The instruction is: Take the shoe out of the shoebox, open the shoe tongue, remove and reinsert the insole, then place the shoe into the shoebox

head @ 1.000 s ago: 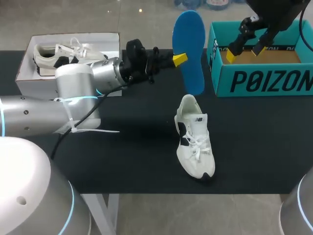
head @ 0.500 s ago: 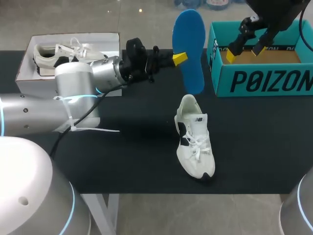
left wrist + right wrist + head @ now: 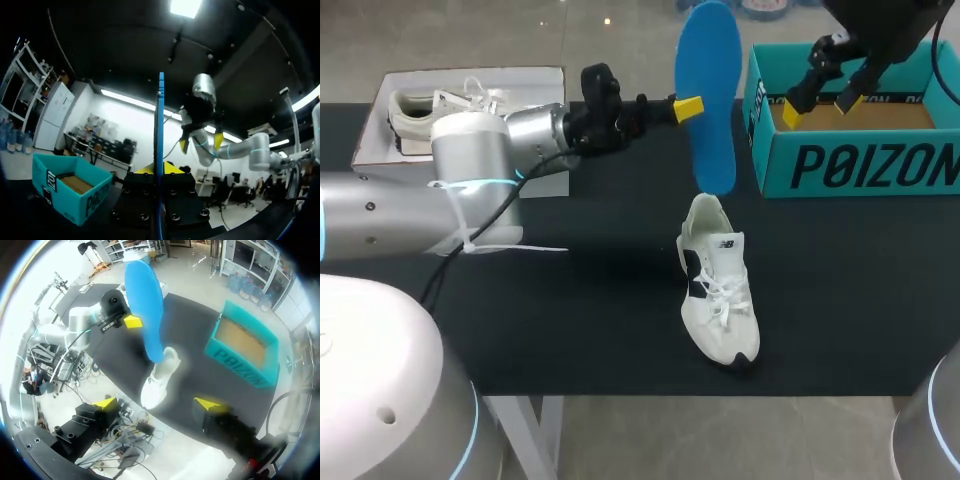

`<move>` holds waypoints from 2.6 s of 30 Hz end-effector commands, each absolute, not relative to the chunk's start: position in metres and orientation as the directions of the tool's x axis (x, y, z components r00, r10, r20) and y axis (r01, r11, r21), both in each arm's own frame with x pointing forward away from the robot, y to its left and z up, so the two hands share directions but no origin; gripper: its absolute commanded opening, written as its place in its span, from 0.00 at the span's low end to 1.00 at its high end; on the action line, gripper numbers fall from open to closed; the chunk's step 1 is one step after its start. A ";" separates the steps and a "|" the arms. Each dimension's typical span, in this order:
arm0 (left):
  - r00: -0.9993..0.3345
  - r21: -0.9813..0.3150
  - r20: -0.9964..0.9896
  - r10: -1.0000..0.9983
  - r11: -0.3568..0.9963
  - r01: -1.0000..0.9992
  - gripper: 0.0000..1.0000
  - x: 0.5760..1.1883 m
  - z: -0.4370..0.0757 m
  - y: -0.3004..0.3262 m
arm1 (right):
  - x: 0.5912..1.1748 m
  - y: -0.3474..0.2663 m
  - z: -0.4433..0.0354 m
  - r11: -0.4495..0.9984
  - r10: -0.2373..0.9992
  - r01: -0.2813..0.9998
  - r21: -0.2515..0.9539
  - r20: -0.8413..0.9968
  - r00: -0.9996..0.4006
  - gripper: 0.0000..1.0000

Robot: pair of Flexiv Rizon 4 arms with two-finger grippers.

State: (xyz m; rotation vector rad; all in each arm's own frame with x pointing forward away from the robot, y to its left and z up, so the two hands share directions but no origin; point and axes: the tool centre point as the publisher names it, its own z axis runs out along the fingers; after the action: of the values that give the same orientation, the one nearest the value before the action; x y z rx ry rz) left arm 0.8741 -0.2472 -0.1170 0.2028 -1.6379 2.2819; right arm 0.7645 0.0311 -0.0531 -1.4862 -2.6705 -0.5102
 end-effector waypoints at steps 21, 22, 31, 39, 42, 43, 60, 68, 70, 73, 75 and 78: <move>-0.520 -0.505 0.846 0.116 -0.141 -0.852 0.00 0.883 -0.141 -0.239 | 0.766 0.032 -0.053 0.486 0.819 0.834 0.261 0.195 -0.539 1.00; -0.504 -0.489 0.855 0.123 -0.137 -0.862 0.00 0.884 -0.142 -0.240 | 0.766 0.032 -0.053 0.486 0.819 0.834 0.261 0.195 -0.539 1.00; -0.460 -0.450 0.883 0.098 -0.107 -0.887 0.00 0.893 -0.153 -0.245 | 0.766 0.032 -0.053 0.486 0.819 0.834 0.261 0.195 -0.539 1.00; -0.432 -0.420 0.895 0.107 -0.116 -0.900 0.00 0.910 -0.165 -0.247 | 0.766 0.032 -0.053 0.486 0.819 0.834 0.261 0.195 -0.539 1.00; -0.433 -0.421 0.895 0.106 -0.116 -0.899 0.00 0.913 -0.165 -0.247 | 0.766 0.032 -0.053 0.486 0.819 0.834 0.261 0.195 -0.539 1.00; -0.433 -0.421 0.895 0.106 -0.116 -0.899 0.00 0.913 -0.165 -0.247 | 0.766 0.032 -0.053 0.486 0.819 0.834 0.261 0.195 -0.539 1.00; -0.433 -0.421 0.895 0.106 -0.116 -0.899 0.00 0.913 -0.165 -0.247 | 0.752 0.057 -0.058 0.447 0.870 0.853 0.270 0.088 -0.485 1.00; -0.433 -0.421 0.895 0.106 -0.116 -0.899 0.00 0.913 -0.165 -0.247 | 0.740 0.079 -0.060 0.414 0.885 0.843 0.342 0.063 -0.460 1.00; -0.433 -0.421 0.895 0.106 -0.116 -0.899 0.00 0.913 -0.165 -0.247 | 0.738 0.082 -0.059 0.413 0.885 0.840 0.351 0.061 -0.461 1.00; -0.433 -0.421 0.895 0.106 -0.116 -0.899 0.00 0.913 -0.165 -0.247 | 0.735 0.084 -0.057 0.401 0.892 0.841 0.363 0.055 -0.449 1.00; -0.433 -0.421 0.895 0.106 -0.116 -0.899 0.00 0.913 -0.165 -0.247 | 0.732 0.084 -0.056 0.397 0.895 0.841 0.368 0.049 -0.443 1.00; -0.433 -0.421 0.895 0.106 -0.116 -0.899 0.00 0.913 -0.165 -0.247 | 0.729 0.082 -0.052 0.387 0.900 0.842 0.377 0.045 -0.434 1.00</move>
State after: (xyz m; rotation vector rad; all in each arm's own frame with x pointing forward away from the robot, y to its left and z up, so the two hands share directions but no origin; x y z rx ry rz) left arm 0.9125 -0.2474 -0.1653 0.9319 -1.3760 1.6594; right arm 0.7339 0.0843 -0.0547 -1.7396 -2.7485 -0.5709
